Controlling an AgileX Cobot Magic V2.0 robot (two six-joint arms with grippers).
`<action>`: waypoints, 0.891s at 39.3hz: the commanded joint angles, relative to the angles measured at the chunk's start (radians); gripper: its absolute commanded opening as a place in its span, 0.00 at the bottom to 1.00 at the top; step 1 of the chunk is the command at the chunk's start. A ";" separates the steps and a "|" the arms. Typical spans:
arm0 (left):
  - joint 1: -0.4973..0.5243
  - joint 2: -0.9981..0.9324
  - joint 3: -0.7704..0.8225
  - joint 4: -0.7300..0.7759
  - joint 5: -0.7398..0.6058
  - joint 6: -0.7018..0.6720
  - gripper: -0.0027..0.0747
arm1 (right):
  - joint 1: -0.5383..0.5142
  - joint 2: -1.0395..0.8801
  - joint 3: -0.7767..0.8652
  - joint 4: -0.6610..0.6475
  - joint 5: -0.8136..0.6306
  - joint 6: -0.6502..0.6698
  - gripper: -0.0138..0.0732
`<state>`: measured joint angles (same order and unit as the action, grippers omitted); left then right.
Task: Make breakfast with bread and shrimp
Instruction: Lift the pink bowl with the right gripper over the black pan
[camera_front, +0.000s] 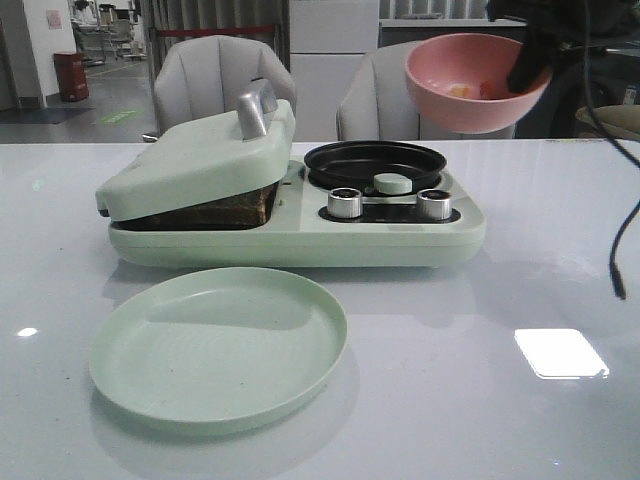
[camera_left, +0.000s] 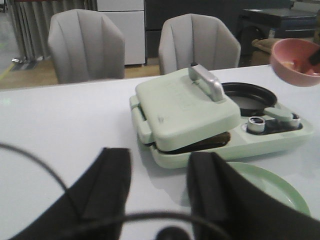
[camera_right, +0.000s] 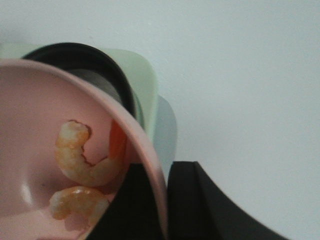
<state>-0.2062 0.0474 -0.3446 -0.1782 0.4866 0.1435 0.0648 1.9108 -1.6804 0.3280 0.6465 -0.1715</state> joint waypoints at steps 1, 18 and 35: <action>-0.003 0.012 -0.027 -0.009 -0.082 -0.008 0.44 | 0.036 -0.062 -0.034 0.021 -0.177 -0.019 0.32; -0.003 0.012 -0.027 -0.009 -0.082 -0.008 0.44 | 0.165 -0.058 0.101 0.013 -0.800 -0.144 0.32; -0.003 0.012 -0.027 -0.009 -0.082 -0.008 0.44 | 0.195 0.092 0.269 -0.340 -1.392 -0.185 0.32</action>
<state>-0.2062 0.0474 -0.3446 -0.1782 0.4866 0.1435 0.2580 2.0250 -1.3865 0.1004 -0.5691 -0.3158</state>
